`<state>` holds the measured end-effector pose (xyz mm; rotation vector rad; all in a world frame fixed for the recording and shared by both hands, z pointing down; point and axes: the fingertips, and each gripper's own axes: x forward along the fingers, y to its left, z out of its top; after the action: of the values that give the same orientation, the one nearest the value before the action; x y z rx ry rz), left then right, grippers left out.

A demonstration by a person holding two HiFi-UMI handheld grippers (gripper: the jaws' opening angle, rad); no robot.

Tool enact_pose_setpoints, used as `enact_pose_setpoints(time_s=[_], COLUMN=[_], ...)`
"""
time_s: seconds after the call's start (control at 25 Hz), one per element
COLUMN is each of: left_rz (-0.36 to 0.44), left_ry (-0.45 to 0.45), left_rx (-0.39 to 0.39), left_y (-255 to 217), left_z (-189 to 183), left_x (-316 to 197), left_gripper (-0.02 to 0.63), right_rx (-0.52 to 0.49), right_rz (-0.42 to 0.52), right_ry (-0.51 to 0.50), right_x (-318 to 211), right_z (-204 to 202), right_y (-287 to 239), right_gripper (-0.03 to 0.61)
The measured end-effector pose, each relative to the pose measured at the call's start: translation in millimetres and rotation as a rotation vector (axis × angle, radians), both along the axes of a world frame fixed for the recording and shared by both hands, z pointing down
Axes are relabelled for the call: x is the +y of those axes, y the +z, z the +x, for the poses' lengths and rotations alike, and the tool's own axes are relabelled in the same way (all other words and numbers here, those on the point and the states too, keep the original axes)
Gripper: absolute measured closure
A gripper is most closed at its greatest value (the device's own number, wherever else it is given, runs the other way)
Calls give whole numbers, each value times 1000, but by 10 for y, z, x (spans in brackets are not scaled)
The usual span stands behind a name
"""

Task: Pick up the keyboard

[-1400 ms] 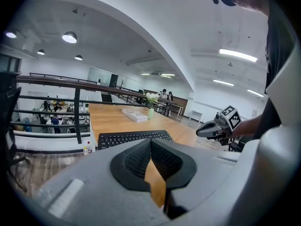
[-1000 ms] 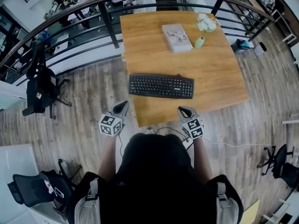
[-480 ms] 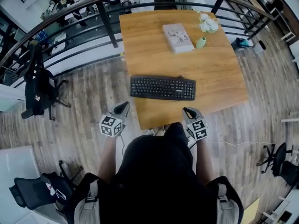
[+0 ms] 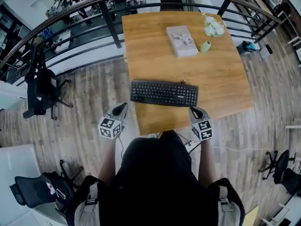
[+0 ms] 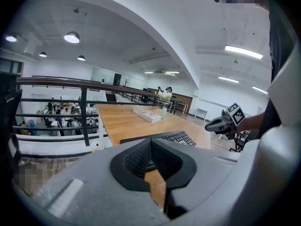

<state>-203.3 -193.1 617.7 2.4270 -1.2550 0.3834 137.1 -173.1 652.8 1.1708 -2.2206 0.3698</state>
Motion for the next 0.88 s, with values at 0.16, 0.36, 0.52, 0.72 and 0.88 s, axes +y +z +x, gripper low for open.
enact_pose_setpoints(time_s=[0.16,0.36,0.52,0.72,0.88], left_rz=[-20,-57,-75,-87,-100], left_ry=[0,0,0,5,6], left_rx=[-15,-32,-20,5,81], left_y=[57,182,268,345,350], left_z=[93,161,263,393,430], left_x=[-137,-325,-507,-659,-763], left_gripper=[601,601,601,601,601], right_rx=[-20,-41,-41,-62,-53], right_rz=[-28,-56,-75,-104,-117], right_ry=[21,51,75,104,125], right_x=[-67,-198,-322,-386,-459], right_z=[140,299,461,606,693], right_y=[167,286,393,545,631], right_gripper=[557,558,557,557,557])
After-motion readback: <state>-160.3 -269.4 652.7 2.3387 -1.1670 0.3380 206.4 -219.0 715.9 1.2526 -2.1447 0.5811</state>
